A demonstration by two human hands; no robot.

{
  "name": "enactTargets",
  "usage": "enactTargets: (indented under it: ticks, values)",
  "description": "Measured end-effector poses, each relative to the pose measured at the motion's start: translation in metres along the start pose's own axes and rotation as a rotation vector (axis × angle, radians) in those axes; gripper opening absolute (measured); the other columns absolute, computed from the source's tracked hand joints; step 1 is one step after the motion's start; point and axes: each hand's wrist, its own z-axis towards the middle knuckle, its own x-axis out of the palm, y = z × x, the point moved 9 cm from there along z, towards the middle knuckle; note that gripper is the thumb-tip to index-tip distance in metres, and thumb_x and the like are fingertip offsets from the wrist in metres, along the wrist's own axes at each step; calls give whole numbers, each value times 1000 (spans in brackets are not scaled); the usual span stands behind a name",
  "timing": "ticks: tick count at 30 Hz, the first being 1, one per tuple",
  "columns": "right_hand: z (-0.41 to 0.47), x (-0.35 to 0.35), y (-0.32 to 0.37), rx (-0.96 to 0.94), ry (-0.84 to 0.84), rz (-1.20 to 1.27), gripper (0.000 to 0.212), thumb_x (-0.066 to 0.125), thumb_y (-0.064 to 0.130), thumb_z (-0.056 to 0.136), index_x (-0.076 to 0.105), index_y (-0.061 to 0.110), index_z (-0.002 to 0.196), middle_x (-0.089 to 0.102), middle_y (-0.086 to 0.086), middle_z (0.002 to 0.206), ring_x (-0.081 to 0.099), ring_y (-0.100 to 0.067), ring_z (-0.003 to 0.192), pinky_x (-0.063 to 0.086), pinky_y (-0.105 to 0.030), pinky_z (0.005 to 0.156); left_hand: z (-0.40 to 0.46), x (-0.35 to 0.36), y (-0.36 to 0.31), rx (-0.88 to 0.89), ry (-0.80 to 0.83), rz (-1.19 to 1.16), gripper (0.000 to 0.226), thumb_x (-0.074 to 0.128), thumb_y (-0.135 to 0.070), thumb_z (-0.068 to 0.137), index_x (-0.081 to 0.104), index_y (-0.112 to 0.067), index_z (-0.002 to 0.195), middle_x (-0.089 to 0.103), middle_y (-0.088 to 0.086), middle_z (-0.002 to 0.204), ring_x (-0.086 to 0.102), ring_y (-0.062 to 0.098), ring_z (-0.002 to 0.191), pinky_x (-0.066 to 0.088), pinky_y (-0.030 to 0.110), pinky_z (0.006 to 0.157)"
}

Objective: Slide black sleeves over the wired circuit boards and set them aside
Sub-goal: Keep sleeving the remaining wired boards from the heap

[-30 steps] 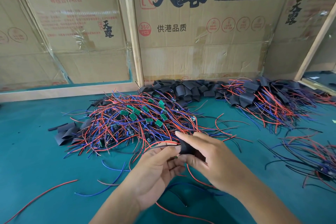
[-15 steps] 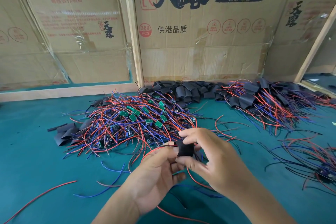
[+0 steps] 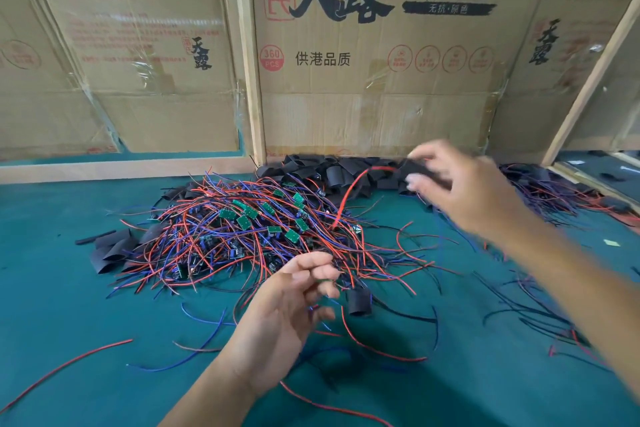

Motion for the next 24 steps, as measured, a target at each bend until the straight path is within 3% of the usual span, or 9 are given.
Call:
enactTargets:
  ticks: [2, 5, 7, 10, 13, 16, 18, 21, 24]
  values:
    - [35, -4, -68, 189, 76, -201, 25, 68, 29, 93, 59, 15, 111, 73, -14, 100, 69, -34, 89, 56, -43, 80, 1, 1, 2, -1, 19, -17, 50, 88, -36, 56, 74, -15, 99, 65, 5, 92, 61, 17, 76, 49, 29, 66]
    - [71, -28, -148, 350, 18, -601, 22, 60, 23, 96, 55, 9, 112, 67, -30, 93, 65, -48, 86, 53, -49, 74, 2, 2, 6, -8, 36, 11, 34, 76, -31, 67, 74, -18, 98, 63, 3, 89, 59, 16, 74, 44, 31, 67]
    - [78, -37, -181, 442, 24, -746, 21, 56, 14, 95, 53, 4, 113, 65, -34, 95, 64, -50, 88, 51, -50, 75, 2, 7, 10, -20, 59, 44, 28, 68, -30, 72, 73, -19, 97, 63, 3, 88, 59, 17, 75, 43, 32, 68]
    - [63, -16, -202, 544, 204, -816, 22, 53, 8, 91, 57, 3, 113, 64, -29, 111, 64, -43, 104, 50, -48, 90, 1, 9, 15, -41, 63, 82, 27, 69, -30, 71, 74, -21, 95, 63, 3, 87, 58, 17, 74, 43, 32, 69]
    - [44, 22, -158, 459, 229, -597, 26, 54, 14, 95, 62, 6, 118, 65, -21, 119, 63, -37, 106, 48, -42, 91, 3, 6, 15, -44, 33, 120, 24, 70, -28, 69, 75, -21, 93, 62, 3, 84, 58, 16, 71, 44, 30, 65]
    - [1, 78, -76, 396, 383, -117, 17, 64, 31, 93, 69, 16, 98, 74, -5, 92, 69, -24, 85, 51, -30, 69, 7, -7, 14, -21, -73, 127, 18, 63, -17, 73, 76, -21, 84, 62, 3, 77, 57, 14, 62, 44, 25, 56]
    - [-44, 112, -20, 371, 612, 37, 36, 67, 61, 81, 62, 26, 88, 69, 8, 74, 62, -7, 61, 45, -24, 55, 9, -17, 11, -4, -168, 110, 16, 61, -12, 73, 74, -19, 79, 58, 3, 72, 52, 13, 56, 41, 23, 50]
    - [-87, 139, 27, 227, 809, -178, 69, 49, 92, 61, 49, 32, 96, 62, 11, 79, 56, -11, 69, 43, -32, 62, 6, -30, 5, 28, -304, 124, 17, 53, -8, 87, 69, -12, 81, 52, 4, 69, 46, 14, 53, 38, 23, 46]
    - [-98, 141, 37, 178, 744, -292, 48, 57, 70, 82, 47, 30, 105, 62, 8, 97, 61, -23, 92, 39, -34, 69, 2, -39, -1, 46, -393, 287, 23, 49, -5, 96, 67, -9, 82, 54, 6, 67, 45, 15, 52, 38, 24, 45]
